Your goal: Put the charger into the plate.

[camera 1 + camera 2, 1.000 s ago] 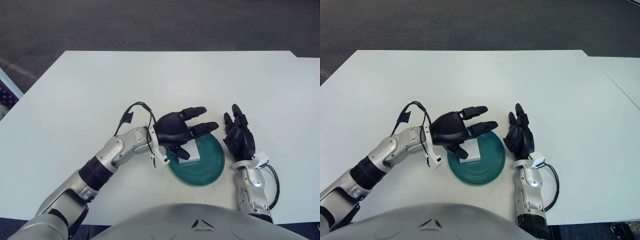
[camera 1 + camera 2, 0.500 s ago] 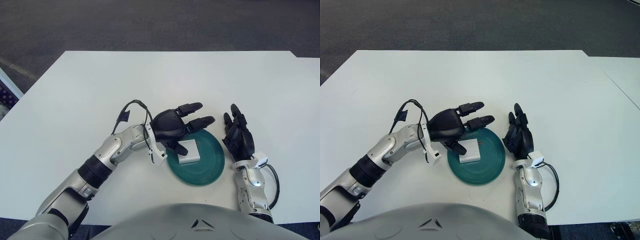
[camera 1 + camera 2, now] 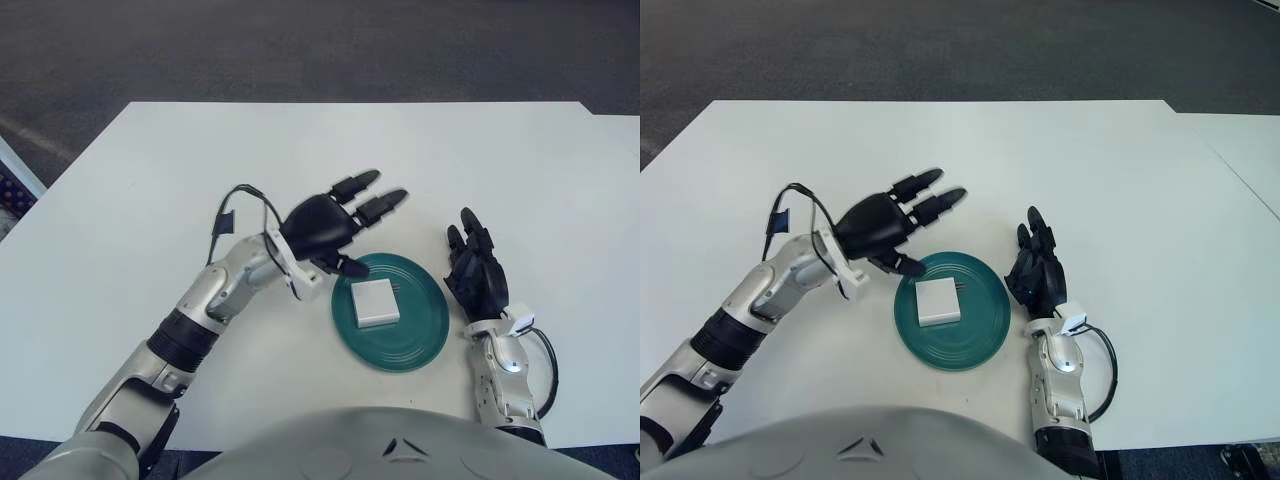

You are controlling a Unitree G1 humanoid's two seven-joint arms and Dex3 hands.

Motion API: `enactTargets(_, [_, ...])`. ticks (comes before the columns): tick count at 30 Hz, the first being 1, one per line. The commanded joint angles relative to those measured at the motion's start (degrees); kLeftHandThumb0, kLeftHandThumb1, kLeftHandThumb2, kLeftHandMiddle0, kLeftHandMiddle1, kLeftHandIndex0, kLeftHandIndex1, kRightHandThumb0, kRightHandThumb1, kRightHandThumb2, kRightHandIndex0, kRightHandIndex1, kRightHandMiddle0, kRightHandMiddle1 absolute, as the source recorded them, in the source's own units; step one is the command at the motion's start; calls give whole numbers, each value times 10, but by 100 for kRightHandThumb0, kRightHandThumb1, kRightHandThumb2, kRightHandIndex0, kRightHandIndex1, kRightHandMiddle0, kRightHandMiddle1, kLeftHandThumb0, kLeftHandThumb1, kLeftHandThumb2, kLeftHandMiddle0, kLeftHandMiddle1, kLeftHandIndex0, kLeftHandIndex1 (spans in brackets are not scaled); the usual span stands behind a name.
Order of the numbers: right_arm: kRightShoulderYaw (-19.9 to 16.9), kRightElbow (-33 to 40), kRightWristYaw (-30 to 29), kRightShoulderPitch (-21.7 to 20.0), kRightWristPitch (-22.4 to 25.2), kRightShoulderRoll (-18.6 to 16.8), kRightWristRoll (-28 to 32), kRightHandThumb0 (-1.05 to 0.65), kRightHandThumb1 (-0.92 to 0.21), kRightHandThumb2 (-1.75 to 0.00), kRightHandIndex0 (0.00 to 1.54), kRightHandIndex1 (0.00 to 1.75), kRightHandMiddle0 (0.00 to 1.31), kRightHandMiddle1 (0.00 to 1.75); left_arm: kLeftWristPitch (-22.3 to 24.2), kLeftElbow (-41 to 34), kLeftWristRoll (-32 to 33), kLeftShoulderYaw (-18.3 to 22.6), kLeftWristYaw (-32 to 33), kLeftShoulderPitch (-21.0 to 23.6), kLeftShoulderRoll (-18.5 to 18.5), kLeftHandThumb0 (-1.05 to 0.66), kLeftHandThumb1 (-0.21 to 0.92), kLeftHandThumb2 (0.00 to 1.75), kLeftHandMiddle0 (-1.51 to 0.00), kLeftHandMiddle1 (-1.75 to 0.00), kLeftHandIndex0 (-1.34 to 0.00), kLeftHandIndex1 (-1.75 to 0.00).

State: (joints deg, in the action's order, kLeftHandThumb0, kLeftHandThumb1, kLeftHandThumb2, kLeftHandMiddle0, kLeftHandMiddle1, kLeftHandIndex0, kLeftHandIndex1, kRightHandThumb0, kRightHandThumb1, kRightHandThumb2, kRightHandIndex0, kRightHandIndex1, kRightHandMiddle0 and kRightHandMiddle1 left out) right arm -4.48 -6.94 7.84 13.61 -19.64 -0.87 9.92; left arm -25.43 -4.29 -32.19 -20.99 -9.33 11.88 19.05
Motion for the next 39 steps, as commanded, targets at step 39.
enactTargets(39, [6,-40,-38,54,59,-4,-37,-94,-92,-95,22,3,0,44,58,205,527,146,34,-254,-304,-104,92,85,0,0,0,-13])
